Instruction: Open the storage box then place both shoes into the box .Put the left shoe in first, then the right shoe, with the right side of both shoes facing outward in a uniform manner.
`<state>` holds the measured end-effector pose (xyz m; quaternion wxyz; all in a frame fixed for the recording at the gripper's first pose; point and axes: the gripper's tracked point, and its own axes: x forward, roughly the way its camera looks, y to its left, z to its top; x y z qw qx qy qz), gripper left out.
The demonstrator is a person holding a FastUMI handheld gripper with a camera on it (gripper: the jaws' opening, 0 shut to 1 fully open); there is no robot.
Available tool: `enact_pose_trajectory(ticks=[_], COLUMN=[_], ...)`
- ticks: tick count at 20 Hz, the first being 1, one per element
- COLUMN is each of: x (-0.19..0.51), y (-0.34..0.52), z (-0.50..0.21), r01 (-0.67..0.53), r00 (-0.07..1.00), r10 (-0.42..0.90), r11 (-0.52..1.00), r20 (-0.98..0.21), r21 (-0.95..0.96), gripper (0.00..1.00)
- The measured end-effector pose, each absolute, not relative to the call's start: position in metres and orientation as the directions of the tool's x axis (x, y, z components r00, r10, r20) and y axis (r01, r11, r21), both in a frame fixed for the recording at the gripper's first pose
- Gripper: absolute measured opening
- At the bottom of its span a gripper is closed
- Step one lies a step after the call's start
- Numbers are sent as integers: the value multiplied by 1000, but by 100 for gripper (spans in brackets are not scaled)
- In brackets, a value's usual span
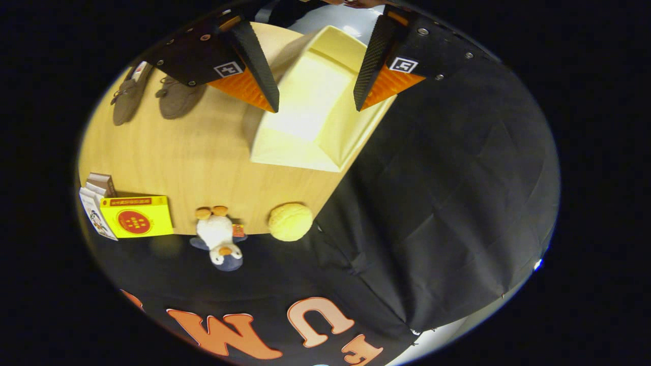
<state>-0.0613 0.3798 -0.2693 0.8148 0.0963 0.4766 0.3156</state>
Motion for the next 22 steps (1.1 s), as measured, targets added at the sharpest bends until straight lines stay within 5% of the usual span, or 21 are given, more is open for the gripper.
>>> enact_pose_trajectory(ticks=[5,13,19,22], x=[-69,-101,-93,-84], y=[287,201,192,190], z=[-322,-398,-437,-451], r01=[-387,-293,-249,-207], r00=[414,382,380,386], r10=[449,261,205,178], r11=[874,944,962,973], r20=[-792,-887,-902,-905], r21=[293,151,114,104], gripper=[90,86,69,52])
